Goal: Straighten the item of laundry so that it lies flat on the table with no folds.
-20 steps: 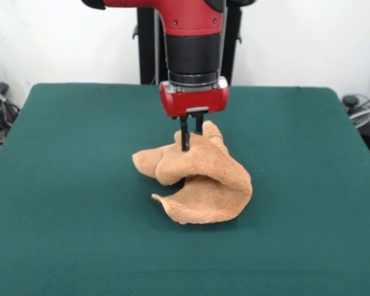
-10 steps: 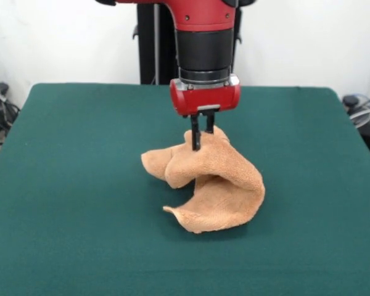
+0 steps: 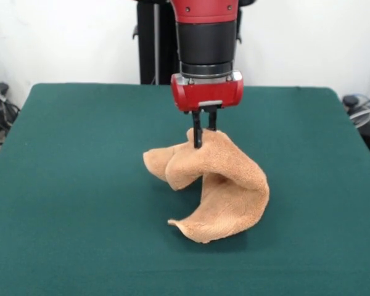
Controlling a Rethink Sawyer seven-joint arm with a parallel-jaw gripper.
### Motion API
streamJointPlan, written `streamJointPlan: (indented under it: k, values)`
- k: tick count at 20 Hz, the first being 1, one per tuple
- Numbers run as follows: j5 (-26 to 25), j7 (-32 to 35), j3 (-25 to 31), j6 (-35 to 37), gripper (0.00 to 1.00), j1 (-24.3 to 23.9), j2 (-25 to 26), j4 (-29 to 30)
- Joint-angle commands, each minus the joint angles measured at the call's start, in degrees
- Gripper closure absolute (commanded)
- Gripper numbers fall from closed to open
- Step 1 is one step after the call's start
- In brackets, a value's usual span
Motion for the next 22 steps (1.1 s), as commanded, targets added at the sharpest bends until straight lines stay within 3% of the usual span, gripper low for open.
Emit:
streamJointPlan:
  k: [1, 9, 22]
  values:
    - [3.2, 12.3, 0.1, -4.7, 1.00, -0.7, -1.4, 3.4]
    - [5.1, 10.9, 0.7, -3.4, 1.00, -4.2, -2.0, 3.9]
    - [8.3, 10.3, -1.1, 3.2, 1.00, -1.9, -5.5, 4.4]
